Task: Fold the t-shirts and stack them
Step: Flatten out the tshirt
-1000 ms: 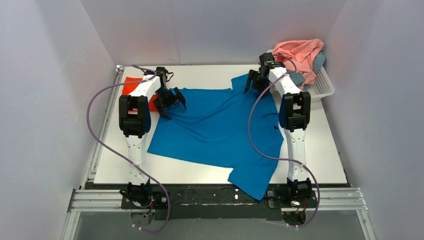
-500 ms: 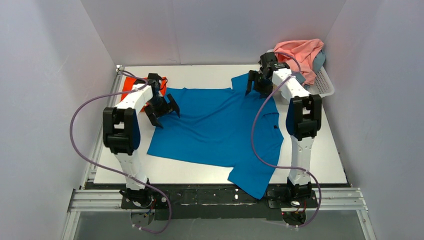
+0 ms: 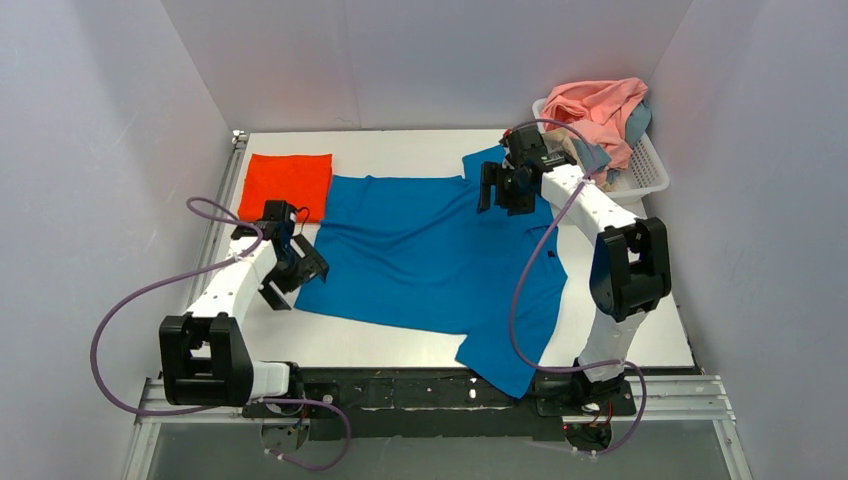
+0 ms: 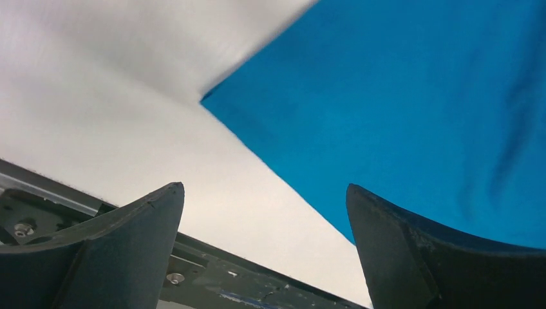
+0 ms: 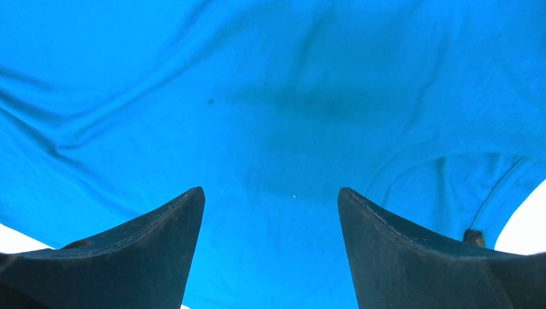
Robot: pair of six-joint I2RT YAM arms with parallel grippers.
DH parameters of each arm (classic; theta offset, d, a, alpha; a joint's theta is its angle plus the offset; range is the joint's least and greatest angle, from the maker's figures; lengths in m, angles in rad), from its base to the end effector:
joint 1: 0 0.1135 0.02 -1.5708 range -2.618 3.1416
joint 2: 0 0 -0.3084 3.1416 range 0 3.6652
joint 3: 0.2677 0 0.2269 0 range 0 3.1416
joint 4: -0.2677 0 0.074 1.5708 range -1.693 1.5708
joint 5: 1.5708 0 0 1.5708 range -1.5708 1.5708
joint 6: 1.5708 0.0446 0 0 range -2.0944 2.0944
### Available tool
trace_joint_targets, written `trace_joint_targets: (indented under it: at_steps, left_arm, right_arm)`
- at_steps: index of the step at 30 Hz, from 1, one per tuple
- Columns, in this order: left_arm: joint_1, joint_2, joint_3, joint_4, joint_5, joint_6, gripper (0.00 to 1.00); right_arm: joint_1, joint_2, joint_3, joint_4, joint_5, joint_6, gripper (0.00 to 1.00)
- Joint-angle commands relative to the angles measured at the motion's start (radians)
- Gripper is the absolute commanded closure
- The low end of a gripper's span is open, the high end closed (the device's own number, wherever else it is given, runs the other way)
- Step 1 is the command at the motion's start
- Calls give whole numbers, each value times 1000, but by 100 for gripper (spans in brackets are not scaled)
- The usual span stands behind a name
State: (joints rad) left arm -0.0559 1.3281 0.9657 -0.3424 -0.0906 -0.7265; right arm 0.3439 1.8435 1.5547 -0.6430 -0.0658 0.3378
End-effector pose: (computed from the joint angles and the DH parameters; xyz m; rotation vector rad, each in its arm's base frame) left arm 0.2618 -0.0106 0.3147 -0.7990 2.1472 -0.3077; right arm 0.3761 0.1378 0.3106 -0.0353 2.5371 0.3593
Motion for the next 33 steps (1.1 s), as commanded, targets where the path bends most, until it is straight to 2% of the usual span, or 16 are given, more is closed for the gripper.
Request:
trace_joint_targets:
  at_steps: [1, 5, 11, 20, 29, 33]
  left_arm:
    - [37, -15, -123, -12, -48, -92, 2]
    - [81, 34, -172, 77, -14, -109, 4]
    - [121, 94, -209, 119, 9, -141, 30]
    - [124, 51, -261, 89, -64, -147, 37]
    - [125, 189, -225, 156, -21, -134, 57]
    - [126, 236, -217, 173, 6, -127, 68]
  right_arm:
    - [20, -97, -98, 73, -2, 27, 16]
    - [27, -157, -170, 98, -14, 35, 16]
    - [29, -207, -229, 104, -11, 41, 16]
    - [29, -223, -248, 99, 1, 38, 16]
    - [29, -263, -283, 94, 4, 38, 16]
    - [30, -295, -306, 86, 9, 45, 16]
